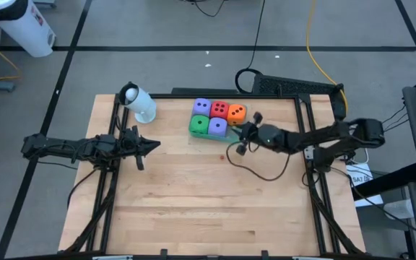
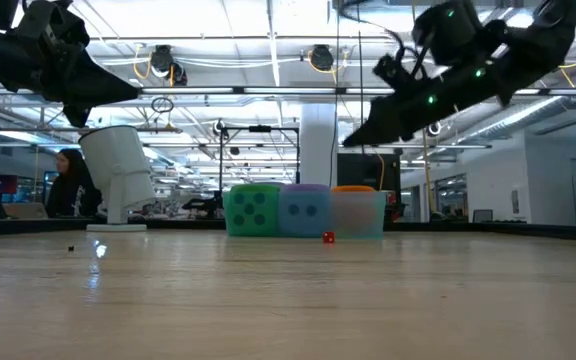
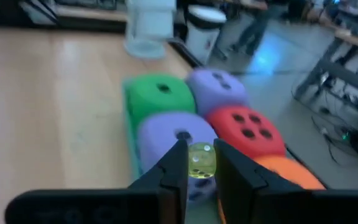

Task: Pick & Place Dice
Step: Put the small green dice into the transparent blue bin

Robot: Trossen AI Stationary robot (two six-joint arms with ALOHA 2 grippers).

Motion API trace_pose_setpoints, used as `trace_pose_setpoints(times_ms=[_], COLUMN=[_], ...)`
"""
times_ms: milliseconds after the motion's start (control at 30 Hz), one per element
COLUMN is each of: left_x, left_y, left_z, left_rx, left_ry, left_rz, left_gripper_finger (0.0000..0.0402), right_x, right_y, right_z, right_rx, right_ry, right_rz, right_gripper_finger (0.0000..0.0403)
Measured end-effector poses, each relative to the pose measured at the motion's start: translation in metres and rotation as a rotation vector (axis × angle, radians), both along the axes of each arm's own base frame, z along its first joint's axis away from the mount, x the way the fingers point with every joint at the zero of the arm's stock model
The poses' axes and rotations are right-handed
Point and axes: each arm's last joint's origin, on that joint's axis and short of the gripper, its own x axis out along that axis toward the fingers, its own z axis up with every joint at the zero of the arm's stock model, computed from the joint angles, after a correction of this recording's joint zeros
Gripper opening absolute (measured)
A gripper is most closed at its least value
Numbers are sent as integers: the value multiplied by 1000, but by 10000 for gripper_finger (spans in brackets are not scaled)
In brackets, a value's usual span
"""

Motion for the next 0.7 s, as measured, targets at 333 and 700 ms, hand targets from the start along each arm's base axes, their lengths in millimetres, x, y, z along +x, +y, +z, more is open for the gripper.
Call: trace_pose_setpoints(times_ms=[333, 700], left_x=[0, 0], left_y=[0, 0], left_z=[0, 0], left_rx=[-3, -2], left_ry=[-2, 0], left_rz=[-1, -2], left_gripper_finger=[21, 21], right_x=[-2, 0], right_y=[-29, -24], right_z=[-31, -22], right_rx=[193, 131], right_ry=[82, 47], right_rz=[-64, -26], right_gripper_finger=[217, 282])
